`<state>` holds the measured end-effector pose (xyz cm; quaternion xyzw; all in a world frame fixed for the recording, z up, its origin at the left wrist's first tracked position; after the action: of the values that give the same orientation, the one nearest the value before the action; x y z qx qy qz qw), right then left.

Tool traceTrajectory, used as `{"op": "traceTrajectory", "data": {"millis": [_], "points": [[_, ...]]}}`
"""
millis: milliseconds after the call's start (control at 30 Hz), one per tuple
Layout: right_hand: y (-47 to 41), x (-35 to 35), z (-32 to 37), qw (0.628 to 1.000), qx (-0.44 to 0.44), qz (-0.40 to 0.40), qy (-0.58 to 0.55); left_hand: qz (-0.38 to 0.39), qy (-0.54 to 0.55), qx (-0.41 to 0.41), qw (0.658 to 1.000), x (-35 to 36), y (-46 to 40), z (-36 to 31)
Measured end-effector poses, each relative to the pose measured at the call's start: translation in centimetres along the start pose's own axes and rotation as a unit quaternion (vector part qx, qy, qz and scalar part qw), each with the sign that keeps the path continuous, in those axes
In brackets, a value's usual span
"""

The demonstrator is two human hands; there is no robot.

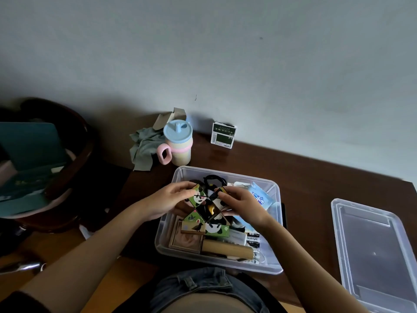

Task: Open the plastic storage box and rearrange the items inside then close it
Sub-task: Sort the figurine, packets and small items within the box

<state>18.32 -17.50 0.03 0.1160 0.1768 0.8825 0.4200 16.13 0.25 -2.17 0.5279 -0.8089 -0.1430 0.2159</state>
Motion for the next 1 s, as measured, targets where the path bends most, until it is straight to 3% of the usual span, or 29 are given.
{"op": "traceTrajectory", "data": {"millis": [233, 400, 567, 733, 867, 1000], "points": [[0.2, 0.0, 0.2, 1.000, 0.005, 0.016, -0.003, 0.014, -0.012, 0.012, 1.000, 0.3, 0.4, -0.5], [0.1, -0.5, 0.3, 0.998, -0.023, -0.041, -0.045, 0.075, 0.100, -0.008, 0.992, 1.1, 0.4, 0.5], [0.2, -0.9, 0.3, 0.994, -0.049, -0.077, -0.054, 0.120, 0.073, -0.017, 0.990, 1.5, 0.6, 1.6], [0.2, -0.7, 1.2, 0.989, -0.076, -0.052, 0.117, 0.051, 0.069, -0.014, 0.996, 0.6, 0.7, 1.9], [0.2, 0.1, 1.1, 0.984, -0.055, 0.020, 0.169, 0.034, -0.023, -0.008, 0.999, 0.9, 1.0, 1.5], [-0.1, 0.9, 0.3, 0.983, -0.031, 0.031, 0.176, 0.009, -0.018, -0.002, 1.000, 0.8, 1.0, 1.3]]}}
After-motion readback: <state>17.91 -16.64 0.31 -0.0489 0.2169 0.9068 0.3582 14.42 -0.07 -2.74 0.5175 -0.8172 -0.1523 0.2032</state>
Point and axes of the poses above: each hand's wrist, its own y-axis away from the middle knuckle, its own x-axis out of the palm, z = x × y, the point moved 6 cm from there along -y, towards the middle knuckle, and after that the axes turned 8 degrees about z, right-handed, at the moved point
